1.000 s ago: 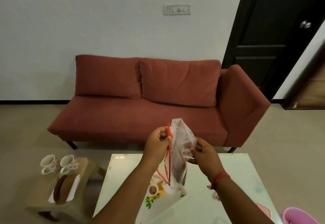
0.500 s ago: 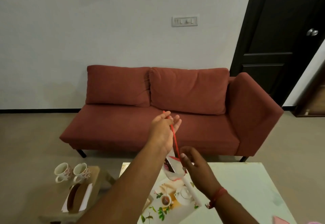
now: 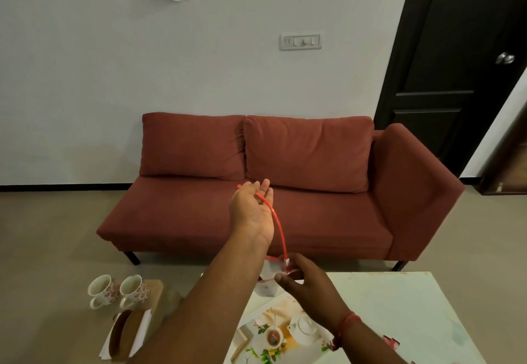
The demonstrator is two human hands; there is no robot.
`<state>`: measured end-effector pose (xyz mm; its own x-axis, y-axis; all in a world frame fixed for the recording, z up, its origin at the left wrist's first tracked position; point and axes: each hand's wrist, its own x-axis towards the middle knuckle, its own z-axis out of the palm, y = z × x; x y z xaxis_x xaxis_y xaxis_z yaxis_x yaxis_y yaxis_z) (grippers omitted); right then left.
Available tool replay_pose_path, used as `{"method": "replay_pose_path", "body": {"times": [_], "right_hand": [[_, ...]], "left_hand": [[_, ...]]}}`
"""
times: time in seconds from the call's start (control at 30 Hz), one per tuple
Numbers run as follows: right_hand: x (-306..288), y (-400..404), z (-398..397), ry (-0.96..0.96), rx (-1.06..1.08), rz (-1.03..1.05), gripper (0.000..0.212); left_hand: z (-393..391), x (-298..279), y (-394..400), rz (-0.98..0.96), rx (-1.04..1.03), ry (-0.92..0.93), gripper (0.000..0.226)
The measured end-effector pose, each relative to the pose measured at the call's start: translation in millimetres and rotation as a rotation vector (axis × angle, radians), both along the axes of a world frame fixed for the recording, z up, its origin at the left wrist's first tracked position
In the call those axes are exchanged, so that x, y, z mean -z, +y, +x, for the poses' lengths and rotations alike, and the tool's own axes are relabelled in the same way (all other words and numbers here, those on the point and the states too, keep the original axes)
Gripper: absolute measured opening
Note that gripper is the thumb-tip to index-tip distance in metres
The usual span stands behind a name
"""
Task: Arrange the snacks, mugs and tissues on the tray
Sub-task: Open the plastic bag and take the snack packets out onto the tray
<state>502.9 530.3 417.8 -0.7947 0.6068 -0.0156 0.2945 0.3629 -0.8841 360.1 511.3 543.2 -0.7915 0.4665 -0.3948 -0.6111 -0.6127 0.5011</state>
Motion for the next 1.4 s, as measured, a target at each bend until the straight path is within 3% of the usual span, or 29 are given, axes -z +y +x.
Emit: {"method": "replay_pose_path", "body": {"times": [0.37,0.63,0.7,0.8,0.83,0.93,1.0,1.07,1.13,1.4], "right_hand": [[-8,42,7,0.198,0.236,0.022,0.022],[-47,63,9,0.254,0.201,0.303,0.023],[-55,66,9,0.274,0.156,0.380,0.026],[-66,71,9,0.262,0.102,0.465,0.029],[-69,72,8,0.259,0.090,0.489,0.028],[-76,73,3,0.290,0.069,0.546,0.024],[-79,70,-1,0.321,0.061,0.552,0.024],[-83,68,-4,0.339,0.050,0.552,0.025],[-85,68,-4,0.345,0.061,0.547,0.025],[-88,68,-1,0.351,0.154,0.501,0.019]], "left_hand": [[-28,8,-8,-0.080,-0.075,0.002,0.035],[-47,38,-35,-0.347,0.027,0.103,0.011],[-49,42,-44,-0.553,0.118,0.299,0.011],[-51,46,-55,-1.184,0.219,1.049,0.013],[-48,44,-57,-1.284,0.185,1.273,0.013],[-30,32,-51,-1.112,0.136,1.688,0.018],[-17,25,-40,-0.977,0.273,1.917,0.028],[-5,19,-30,-0.892,0.410,2.005,0.026],[0,17,-23,-0.821,0.446,1.977,0.018],[-4,16,-24,-0.841,0.322,2.070,0.008]]}}
